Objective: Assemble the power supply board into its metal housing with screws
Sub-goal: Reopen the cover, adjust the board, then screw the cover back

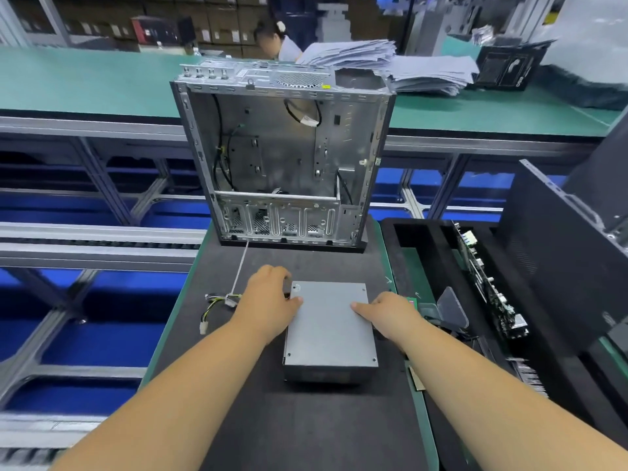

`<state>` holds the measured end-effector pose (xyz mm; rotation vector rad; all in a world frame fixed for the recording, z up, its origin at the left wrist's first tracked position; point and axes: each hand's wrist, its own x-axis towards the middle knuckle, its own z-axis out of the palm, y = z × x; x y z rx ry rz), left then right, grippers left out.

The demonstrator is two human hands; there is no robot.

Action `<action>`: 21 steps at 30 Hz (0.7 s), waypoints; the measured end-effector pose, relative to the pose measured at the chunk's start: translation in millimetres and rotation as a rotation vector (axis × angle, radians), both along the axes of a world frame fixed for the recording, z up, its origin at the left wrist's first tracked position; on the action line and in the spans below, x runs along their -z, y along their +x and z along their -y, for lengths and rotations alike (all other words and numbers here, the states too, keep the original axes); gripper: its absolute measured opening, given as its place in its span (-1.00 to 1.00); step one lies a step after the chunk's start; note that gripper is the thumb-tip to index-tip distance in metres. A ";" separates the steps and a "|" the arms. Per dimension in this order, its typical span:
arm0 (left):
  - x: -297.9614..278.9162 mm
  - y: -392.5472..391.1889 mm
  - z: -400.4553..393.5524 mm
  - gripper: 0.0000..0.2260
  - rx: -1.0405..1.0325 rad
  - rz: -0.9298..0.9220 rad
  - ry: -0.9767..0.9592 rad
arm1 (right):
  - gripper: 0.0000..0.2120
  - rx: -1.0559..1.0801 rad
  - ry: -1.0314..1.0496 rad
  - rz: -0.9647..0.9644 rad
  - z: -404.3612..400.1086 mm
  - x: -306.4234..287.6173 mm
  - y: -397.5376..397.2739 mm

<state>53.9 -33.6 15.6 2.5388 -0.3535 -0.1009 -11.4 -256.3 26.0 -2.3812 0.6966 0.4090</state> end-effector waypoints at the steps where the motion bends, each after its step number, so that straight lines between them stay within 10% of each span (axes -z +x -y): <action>1: -3.0 -2.3 -0.7 -0.81 -0.025 0.007 -0.019 | -0.57 0.006 0.010 0.014 -0.3 -2.6 0.0; 12: -20.7 -2.1 13.6 -0.81 -0.135 -0.356 0.246 | -0.75 -0.063 0.080 -0.104 -9.0 -24.6 10.3; 21: -20.3 1.0 21.5 -0.74 -0.233 -0.529 -0.063 | -0.82 0.014 0.213 -0.066 -4.9 -25.9 11.8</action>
